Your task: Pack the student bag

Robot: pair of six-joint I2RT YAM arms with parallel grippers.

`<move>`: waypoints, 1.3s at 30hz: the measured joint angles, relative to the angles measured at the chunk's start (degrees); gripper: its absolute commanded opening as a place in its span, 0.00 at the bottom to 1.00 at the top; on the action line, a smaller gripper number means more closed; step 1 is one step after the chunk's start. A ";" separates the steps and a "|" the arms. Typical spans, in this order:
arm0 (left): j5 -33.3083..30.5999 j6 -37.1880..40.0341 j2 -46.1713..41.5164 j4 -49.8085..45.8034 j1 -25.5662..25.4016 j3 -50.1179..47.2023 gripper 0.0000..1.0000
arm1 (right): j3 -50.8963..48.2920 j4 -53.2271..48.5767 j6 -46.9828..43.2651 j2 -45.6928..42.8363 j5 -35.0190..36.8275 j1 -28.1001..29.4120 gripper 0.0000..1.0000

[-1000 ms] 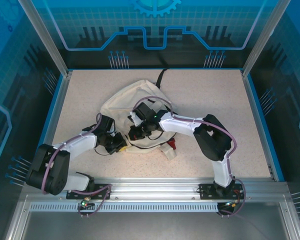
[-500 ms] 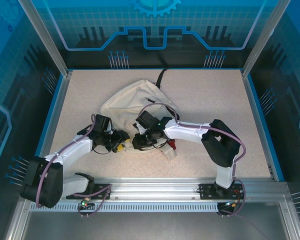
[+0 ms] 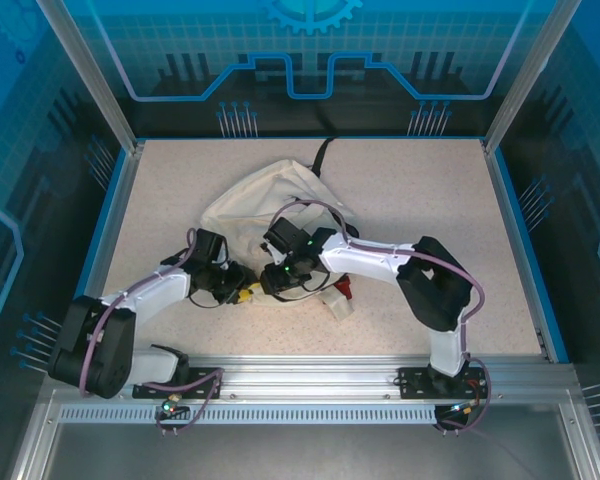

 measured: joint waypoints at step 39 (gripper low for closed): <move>-0.55 1.49 -1.55 -0.81 0.00 2.05 0.54 | 4.13 -7.17 -5.18 -0.15 -1.03 0.37 0.00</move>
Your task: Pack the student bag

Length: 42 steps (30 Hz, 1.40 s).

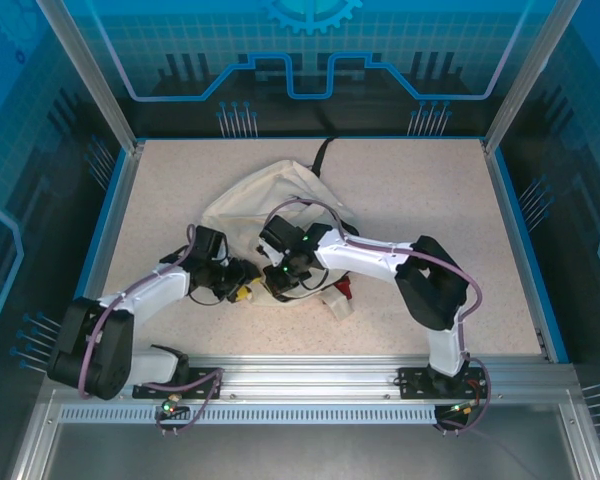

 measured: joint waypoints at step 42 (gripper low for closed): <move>-3.52 1.92 3.91 -2.58 0.39 5.70 0.04 | -6.54 -7.54 7.21 -12.26 0.76 -0.37 0.00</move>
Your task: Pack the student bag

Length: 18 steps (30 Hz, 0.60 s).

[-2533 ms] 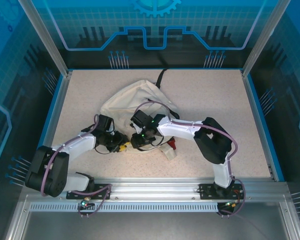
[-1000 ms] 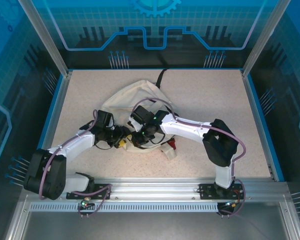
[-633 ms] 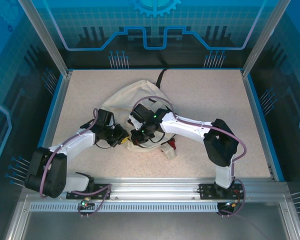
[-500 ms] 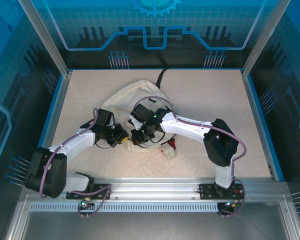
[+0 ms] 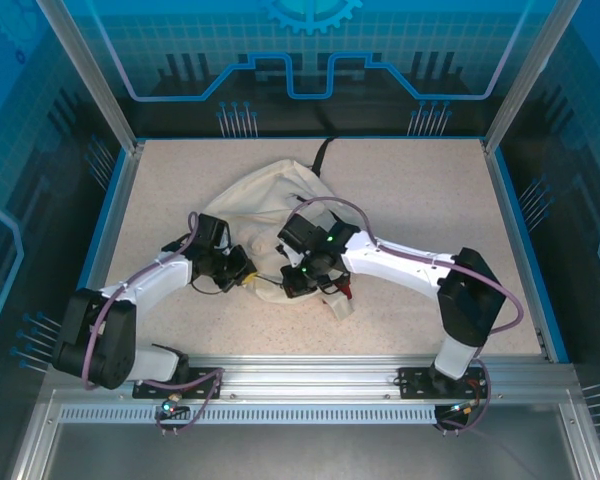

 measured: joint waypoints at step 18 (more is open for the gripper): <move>-0.55 2.58 1.73 -1.40 1.66 3.21 0.02 | -0.59 -10.16 3.02 -4.07 16.41 -0.02 0.00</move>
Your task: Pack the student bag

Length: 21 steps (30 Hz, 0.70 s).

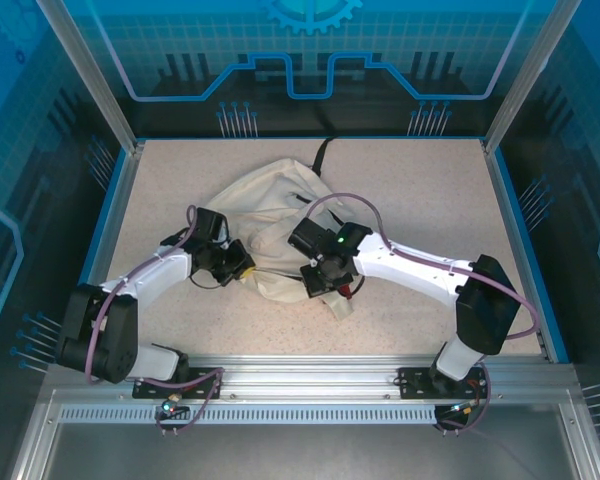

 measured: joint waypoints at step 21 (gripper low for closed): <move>-8.44 9.18 1.99 -2.82 12.22 11.32 0.54 | 24.59 14.36 -6.29 21.86 -16.52 2.64 0.00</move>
